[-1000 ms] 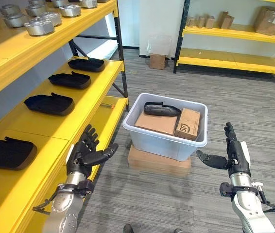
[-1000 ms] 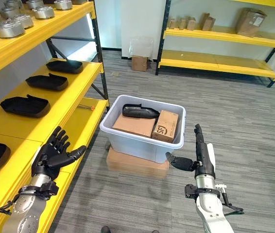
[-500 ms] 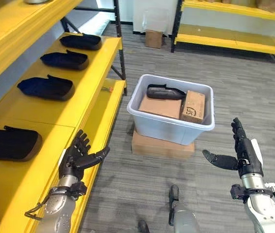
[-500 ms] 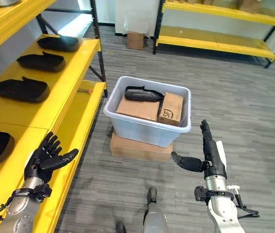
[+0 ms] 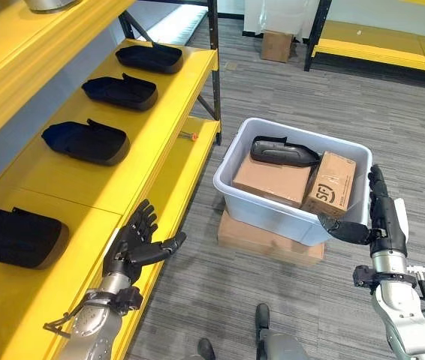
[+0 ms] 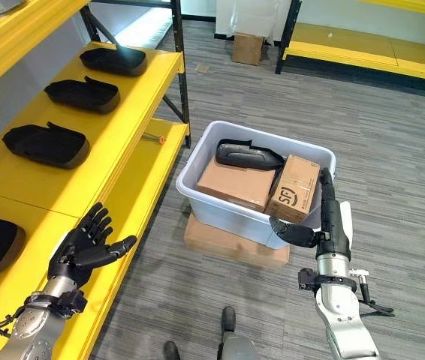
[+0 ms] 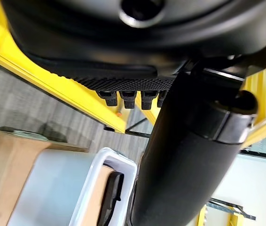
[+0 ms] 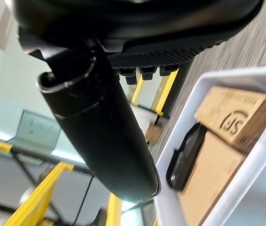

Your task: Move parts from the plastic box to the shelf.

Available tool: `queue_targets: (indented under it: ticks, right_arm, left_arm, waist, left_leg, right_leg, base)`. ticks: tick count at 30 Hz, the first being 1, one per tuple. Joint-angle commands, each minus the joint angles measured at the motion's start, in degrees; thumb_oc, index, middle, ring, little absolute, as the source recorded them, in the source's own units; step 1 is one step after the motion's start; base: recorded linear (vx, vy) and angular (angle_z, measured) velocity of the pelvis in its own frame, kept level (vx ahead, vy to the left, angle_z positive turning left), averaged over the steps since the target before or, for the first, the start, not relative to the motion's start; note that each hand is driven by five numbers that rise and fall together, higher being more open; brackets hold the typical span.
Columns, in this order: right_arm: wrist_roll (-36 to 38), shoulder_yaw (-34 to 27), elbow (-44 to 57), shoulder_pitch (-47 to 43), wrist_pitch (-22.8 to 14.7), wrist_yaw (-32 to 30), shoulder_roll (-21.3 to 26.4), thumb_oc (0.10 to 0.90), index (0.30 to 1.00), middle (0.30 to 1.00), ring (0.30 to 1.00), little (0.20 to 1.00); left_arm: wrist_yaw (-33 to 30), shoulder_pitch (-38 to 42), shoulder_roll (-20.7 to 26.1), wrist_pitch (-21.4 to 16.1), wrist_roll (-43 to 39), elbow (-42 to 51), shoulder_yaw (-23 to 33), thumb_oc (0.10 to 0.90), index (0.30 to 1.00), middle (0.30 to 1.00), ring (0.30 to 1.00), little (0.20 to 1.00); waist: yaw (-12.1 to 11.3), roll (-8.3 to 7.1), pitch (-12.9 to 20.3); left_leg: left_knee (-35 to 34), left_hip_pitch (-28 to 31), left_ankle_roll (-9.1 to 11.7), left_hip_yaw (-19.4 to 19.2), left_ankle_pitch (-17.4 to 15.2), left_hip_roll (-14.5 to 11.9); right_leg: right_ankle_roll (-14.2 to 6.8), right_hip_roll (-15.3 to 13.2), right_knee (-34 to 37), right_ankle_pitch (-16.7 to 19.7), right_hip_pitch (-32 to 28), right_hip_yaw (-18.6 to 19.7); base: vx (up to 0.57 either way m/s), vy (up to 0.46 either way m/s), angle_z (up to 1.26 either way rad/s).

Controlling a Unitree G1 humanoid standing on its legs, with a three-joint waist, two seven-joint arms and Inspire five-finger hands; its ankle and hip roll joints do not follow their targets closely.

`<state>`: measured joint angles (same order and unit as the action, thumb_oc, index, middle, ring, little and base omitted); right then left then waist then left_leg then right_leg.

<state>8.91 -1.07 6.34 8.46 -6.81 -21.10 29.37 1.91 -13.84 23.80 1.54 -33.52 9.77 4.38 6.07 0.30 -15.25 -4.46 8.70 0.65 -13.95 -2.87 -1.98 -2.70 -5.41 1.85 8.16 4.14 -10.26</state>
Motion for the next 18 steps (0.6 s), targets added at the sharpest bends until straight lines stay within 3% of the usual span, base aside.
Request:
queue_targets:
  ticks: [1,10,18]
  right_arm:
    - [-4.23,-4.04,5.4,-2.31,-5.97,-4.13,1.37,0.9,1.0,1.0,1.0,1.0]
    - [-7.62,-6.14,6.43,-3.9,-5.07,-9.64,2.93,0.9,1.0,1.0,1.0,1.0]
    - [-7.62,-7.14,7.78,-3.51,-3.94,-9.69,2.86,0.9,1.0,1.0,1.0,1.0]
  left_arm:
    - [0.42,2.26,2.05,-4.92,-1.68,5.03,2.7,0.9,1.0,1.0,1.0,1.0]
    - [-0.24,4.79,1.68,-5.52,-2.39,5.03,0.37,0.9,1.0,1.0,1.0,1.0]
    - [0.25,6.2,1.26,-5.99,-2.28,6.01,-0.99,0.9,1.0,1.0,1.0,1.0]
  waist:
    - [1.03,0.24,3.34]
    - [2.83,2.54,2.22]
    - [3.94,3.94,2.19]
  left_leg:
    - [1.27,2.38,-0.47,-0.06,-4.07,-0.75]
    - [0.94,0.99,0.73,-1.4,-2.94,-1.56]
    - [1.78,0.42,1.24,-2.68,-2.46,-2.11]
  right_leg:
    - [-4.75,-1.97,-4.98,-2.26,6.18,-0.01]
    - [-3.16,-1.5,-7.17,-4.48,7.91,-0.01]
    - [-2.74,-1.74,-6.86,-5.29,6.98,0.57]
  base:
    - [0.04,-0.012,-0.03]
    - [0.0,0.001,-0.05]
    - [0.03,-0.003,-0.05]
